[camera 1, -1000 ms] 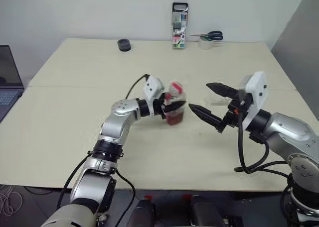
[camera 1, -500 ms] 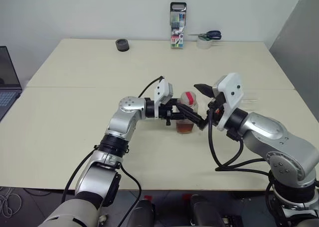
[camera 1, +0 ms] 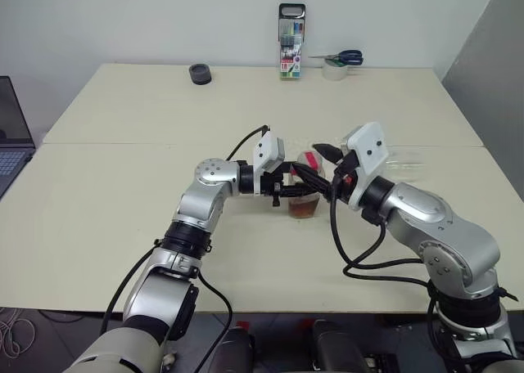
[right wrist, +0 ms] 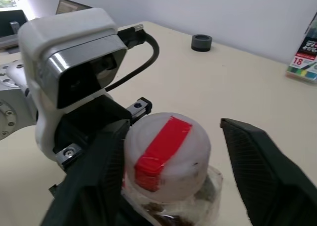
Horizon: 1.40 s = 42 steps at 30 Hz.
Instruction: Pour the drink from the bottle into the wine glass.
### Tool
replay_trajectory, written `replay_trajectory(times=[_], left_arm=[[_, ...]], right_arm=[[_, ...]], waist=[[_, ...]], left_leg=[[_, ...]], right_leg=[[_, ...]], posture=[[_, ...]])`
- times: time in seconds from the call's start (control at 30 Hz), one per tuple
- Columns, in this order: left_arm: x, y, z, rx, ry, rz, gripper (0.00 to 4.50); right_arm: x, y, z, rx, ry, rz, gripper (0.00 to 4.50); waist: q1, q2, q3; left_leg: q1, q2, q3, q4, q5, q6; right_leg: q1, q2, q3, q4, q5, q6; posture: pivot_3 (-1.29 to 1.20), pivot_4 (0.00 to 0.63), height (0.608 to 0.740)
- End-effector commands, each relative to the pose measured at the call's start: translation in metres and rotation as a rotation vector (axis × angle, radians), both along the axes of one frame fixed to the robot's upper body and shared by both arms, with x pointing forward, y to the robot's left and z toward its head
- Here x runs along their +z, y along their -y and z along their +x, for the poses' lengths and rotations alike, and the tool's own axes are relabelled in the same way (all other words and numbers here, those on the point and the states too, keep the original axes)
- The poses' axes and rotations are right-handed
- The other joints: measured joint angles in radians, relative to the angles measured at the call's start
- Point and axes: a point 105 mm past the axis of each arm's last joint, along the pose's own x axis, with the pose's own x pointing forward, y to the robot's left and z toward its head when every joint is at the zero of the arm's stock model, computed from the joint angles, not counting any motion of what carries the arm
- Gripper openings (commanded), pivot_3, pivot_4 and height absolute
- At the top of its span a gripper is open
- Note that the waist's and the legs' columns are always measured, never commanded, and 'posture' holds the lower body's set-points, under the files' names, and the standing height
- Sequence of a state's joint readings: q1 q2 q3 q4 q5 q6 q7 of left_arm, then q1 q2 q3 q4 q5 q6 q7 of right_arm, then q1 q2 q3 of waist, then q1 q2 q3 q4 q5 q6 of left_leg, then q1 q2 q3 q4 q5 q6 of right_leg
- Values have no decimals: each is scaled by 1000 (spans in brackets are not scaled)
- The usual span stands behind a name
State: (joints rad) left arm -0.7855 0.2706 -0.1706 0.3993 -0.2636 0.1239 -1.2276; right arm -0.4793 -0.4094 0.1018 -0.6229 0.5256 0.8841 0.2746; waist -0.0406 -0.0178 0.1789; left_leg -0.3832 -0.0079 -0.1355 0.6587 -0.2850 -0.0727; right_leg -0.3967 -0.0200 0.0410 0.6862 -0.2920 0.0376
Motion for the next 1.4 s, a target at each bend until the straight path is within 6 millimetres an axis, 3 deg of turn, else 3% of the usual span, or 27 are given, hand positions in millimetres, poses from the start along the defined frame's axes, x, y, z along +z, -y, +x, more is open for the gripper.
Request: replay_trajectory(times=[0.03, 0.17, 0.27, 0.37, 0.5, 0.53, 0.63, 0.73, 0.87, 1.07, 1.4], left_arm=[[10, 3, -6, -25, 61, -15, 1806], [7, 4, -11, -72, 74, 11, 1806], [8, 2, -13, -107, 88, 30, 1803], [11, 1, -12, -104, 92, 26, 1799], [12, 1, -10, -76, 81, 3, 1798], [12, 1, -10, -69, 77, -3, 1798], [11, 2, -8, -42, 49, -22, 1798], [11, 3, -5, -15, 39, -26, 1797], [10, 5, -2, -6, 43, -16, 1797], [11, 8, 2, 5, 57, -8, 1797], [13, 10, 2, 4, 65, -9, 1797]], right_arm=[[10, 5, -2, 8, 53, 18, 1897], [9, 0, -5, 239, 115, -98, 1897], [12, 14, 11, 415, 97, -247, 1897], [26, 22, 22, 470, 71, -247, 1897], [25, 29, 22, 470, 50, -252, 1897], [25, 31, 23, 450, 55, -243, 1897], [38, 42, 21, 306, 139, -173, 2880], [39, 44, 4, 167, 170, -155, 3896], [19, 32, -15, 43, 104, -68, 3947], [12, 7, -18, -111, 123, 14, 3947], [1, 4, 2, -274, 105, 58, 3947]], waist=[[0, 0, 0], [0, 0, 0], [-6, 2, 2], [-13, 2, 3], [-14, 2, 3], [-14, 2, 3], [-9, 2, 3], [0, 2, 3], [6, 3, 2], [5, 3, 2], [1, 3, 2]], left_leg=[[0, 0, 0, 0, 0, 0], [0, 0, 0, 0, 0, 0], [1, 0, 1, 1, 0, 1], [1, 0, 1, 1, 0, 1], [0, 0, 1, 0, 0, 1], [-2, 0, 1, 0, 0, 1], [-4, -1, 1, 2, 0, 0], [-12, -1, 0, 3, 1, -1], [-13, -1, 0, 4, 1, -2], [-11, -1, 1, 4, 1, -1], [-11, -1, 1, 4, 2, -2]], right_leg=[[0, 0, 0, 0, 0, 0], [0, 0, 0, 0, 0, 0], [1, 0, 0, -1, 0, 1], [1, 1, 0, -1, 1, 1], [1, 0, -1, -3, 1, 1], [1, -1, 0, -4, 1, 1], [-1, -3, 0, -4, 1, 1], [-9, -4, 0, -2, 1, 1], [-10, -3, 0, 0, 1, 1], [-11, -1, 1, 5, 1, 1], [-11, -1, 1, 4, 1, 1]], posture=[[0, 150, 740], [0, 150, 740], [0, 150, 740], [0, 150, 740], [0, 150, 740], [0, 150, 740], [0, 150, 740], [0, 150, 740], [0, 150, 740], [0, 150, 740], [0, 150, 740]])
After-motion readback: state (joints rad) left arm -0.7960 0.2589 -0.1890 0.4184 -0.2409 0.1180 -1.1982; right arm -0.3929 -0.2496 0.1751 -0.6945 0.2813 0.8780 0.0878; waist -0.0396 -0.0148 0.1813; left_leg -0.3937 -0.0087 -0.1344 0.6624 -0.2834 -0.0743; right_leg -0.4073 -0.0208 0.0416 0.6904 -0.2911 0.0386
